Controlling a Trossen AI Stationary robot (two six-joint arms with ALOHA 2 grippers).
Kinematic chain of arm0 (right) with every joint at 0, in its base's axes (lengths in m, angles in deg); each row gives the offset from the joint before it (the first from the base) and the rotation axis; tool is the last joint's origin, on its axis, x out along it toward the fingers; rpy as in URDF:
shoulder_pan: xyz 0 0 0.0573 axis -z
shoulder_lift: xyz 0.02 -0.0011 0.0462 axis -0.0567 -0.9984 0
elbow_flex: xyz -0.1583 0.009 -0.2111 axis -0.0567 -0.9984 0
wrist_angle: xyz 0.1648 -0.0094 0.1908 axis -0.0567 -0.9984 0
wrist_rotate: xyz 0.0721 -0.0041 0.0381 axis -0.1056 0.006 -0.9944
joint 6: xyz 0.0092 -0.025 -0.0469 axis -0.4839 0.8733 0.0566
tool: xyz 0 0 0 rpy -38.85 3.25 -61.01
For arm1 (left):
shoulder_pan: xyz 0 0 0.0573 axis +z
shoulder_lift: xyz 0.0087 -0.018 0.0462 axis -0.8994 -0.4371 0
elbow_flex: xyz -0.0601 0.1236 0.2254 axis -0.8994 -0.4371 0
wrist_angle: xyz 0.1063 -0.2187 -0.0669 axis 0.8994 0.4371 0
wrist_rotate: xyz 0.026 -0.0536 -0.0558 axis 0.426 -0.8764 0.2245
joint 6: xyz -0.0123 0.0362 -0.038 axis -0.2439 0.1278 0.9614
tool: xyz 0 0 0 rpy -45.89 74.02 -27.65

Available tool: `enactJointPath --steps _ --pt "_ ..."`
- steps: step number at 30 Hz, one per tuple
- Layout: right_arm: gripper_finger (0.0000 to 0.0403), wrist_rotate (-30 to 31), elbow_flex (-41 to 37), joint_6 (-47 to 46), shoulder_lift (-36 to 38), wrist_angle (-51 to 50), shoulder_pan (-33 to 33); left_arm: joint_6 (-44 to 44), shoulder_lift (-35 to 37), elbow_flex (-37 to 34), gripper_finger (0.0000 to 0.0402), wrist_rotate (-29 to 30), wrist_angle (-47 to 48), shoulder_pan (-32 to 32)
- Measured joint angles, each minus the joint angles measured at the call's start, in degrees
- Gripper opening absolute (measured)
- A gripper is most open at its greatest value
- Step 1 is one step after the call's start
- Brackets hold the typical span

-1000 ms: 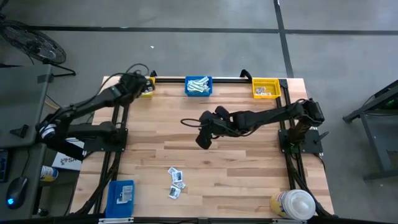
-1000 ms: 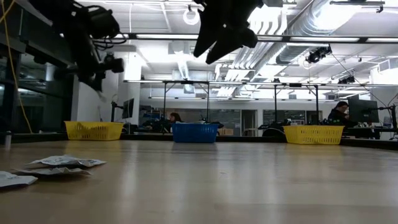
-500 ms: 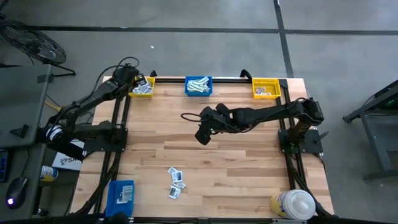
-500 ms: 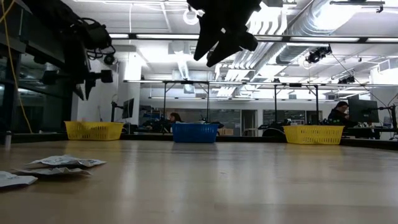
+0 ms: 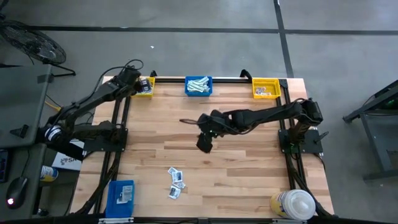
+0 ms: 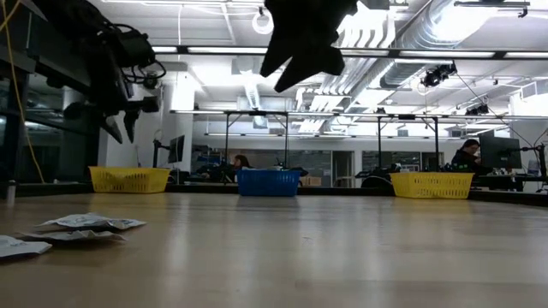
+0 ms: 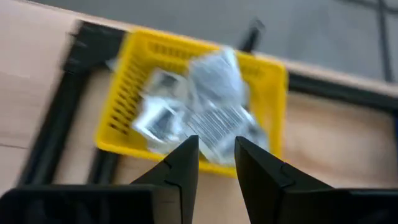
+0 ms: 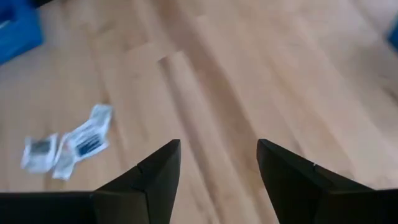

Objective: Pick & Place First Aid Supplies
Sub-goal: Put the blue alcohol pad into the bottom blue bin

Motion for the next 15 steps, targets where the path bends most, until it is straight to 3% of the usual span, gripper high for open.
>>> enactJointPath --steps 6,15 --pt "0.0205 -4.51 0.00 4.44 -2.56 5.88 -2.99 -7.74 3.43 0.00 0.0103 -9.88 2.18 -3.94" --pt "0.0205 -6.65 -0.02 6.60 -8.63 16.95 -7.56 -6.61 11.19 0.00 0.0104 -11.25 7.00 -20.86"
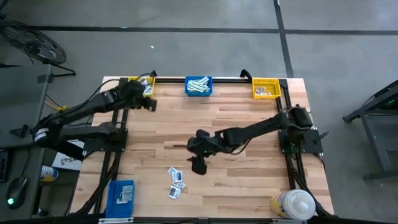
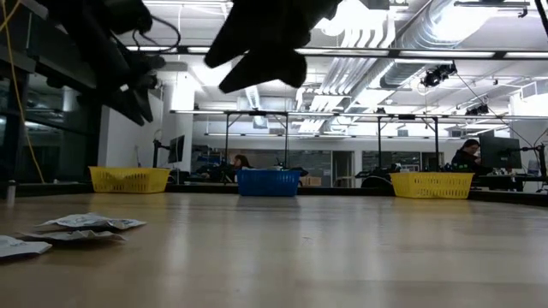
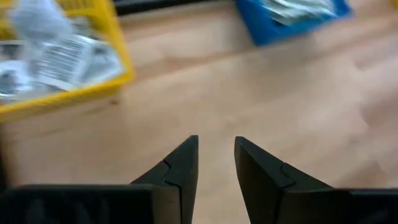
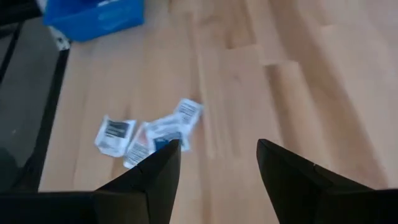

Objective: Pick & Place First Aid Supplies
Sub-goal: Put the blue alcohol pad into the bottom blue bin

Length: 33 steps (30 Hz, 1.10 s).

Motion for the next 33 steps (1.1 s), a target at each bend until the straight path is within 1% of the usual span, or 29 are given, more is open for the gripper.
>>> enactJointPath --steps 3,9,14,18,21,24,27,33 --pt "0.0205 -1.26 0.00 1.07 -2.37 4.50 -1.26 3.54 2.06 0.00 0.0104 1.93 1.69 -7.86" --pt "0.0201 -2.05 0.00 3.67 -6.90 13.00 -2.97 13.55 4.71 0.00 0.0104 9.44 4.73 -24.55" --pt "0.0200 -2.68 0.00 6.91 -10.80 17.35 -4.12 21.11 4.66 0.00 0.0104 15.39 5.47 -37.76" --pt "0.0200 -2.16 0.00 9.51 -14.50 20.43 -5.09 26.30 3.57 -0.06 0.0104 19.86 5.29 -46.15" --pt "0.0199 -1.97 0.00 10.43 -16.76 23.58 -5.60 29.93 2.49 -0.07 0.0104 22.24 5.25 -50.68" --pt "0.0199 0.65 0.01 11.54 -18.60 25.32 -6.04 32.14 1.13 -0.07 0.0104 23.15 5.19 -53.92" --pt "0.0199 2.51 0.00 11.72 -19.64 27.23 -6.21 34.27 -0.38 -0.07 0.0104 23.42 5.20 -56.04" --pt "0.0199 2.93 0.04 11.57 -22.19 28.29 -6.20 37.31 -3.35 -0.07 0.0104 24.04 4.96 -58.44"
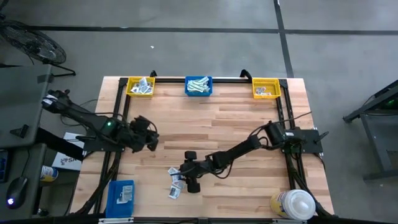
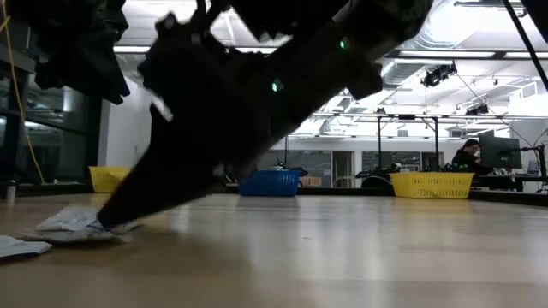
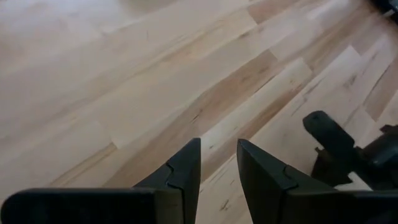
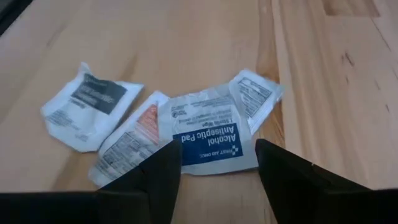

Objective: Pick & Place First Aid Supplies
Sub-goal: Put the blue alcohol pad into the bottom blue bin

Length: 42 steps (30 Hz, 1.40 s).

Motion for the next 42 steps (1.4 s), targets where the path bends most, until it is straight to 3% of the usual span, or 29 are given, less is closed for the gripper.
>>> enactJointPath --steps 9,18,27,42 --pt "0.0163 1.24 0.46 -6.22 -0.58 -7.61 0.48 0.46 -1.60 0.00 0.0104 -0.31 -0.30 0.14" --pt "0.0010 -1.07 0.23 -10.30 -0.57 -9.56 1.42 0.46 -1.60 0.00 0.0104 -0.07 -0.33 0.17" --pt "0.0001 -5.25 -0.10 -13.90 1.37 -9.51 1.97 0.46 -1.60 0.00 0.0104 -1.11 -0.81 0.17" --pt "0.0000 0.57 -0.17 -7.02 11.96 -13.25 0.96 -0.09 -1.60 0.02 0.0104 -2.61 -3.48 0.17"
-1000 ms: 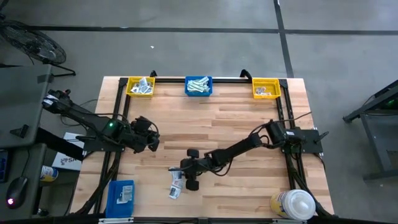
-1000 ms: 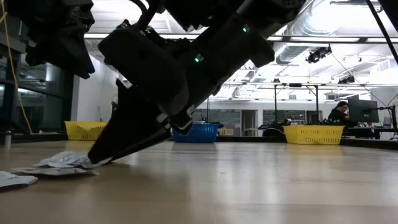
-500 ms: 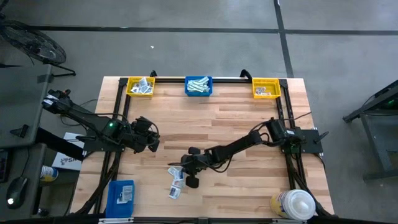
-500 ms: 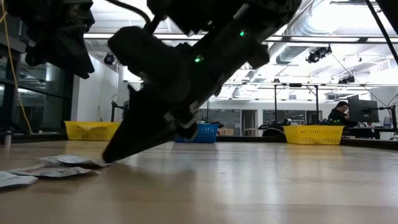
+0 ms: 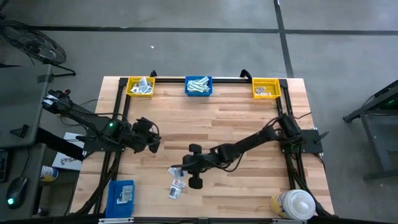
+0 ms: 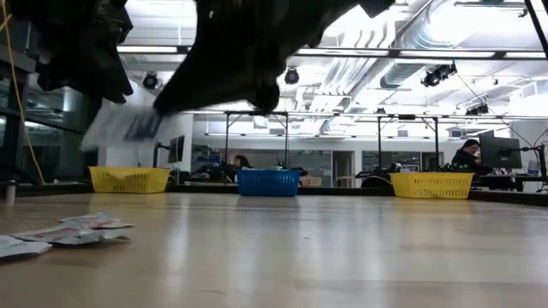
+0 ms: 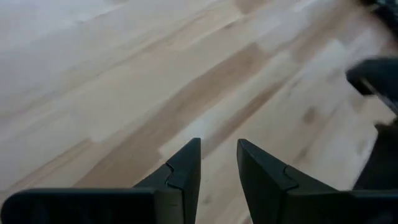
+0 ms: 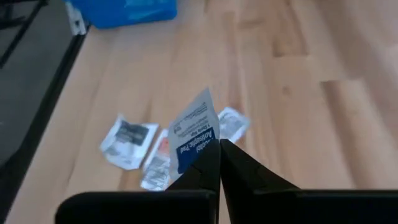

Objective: Pick & Place First Aid Supplies
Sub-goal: Put the blue alcohol pad into the bottom blue bin

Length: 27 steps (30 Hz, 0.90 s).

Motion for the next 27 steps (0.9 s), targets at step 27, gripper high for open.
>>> enactJointPath --steps 27 --pt "0.0000 18.21 0.18 4.23 16.63 -9.40 0.70 -41.51 0.04 0.04 0.0104 -11.96 -37.47 0.02"
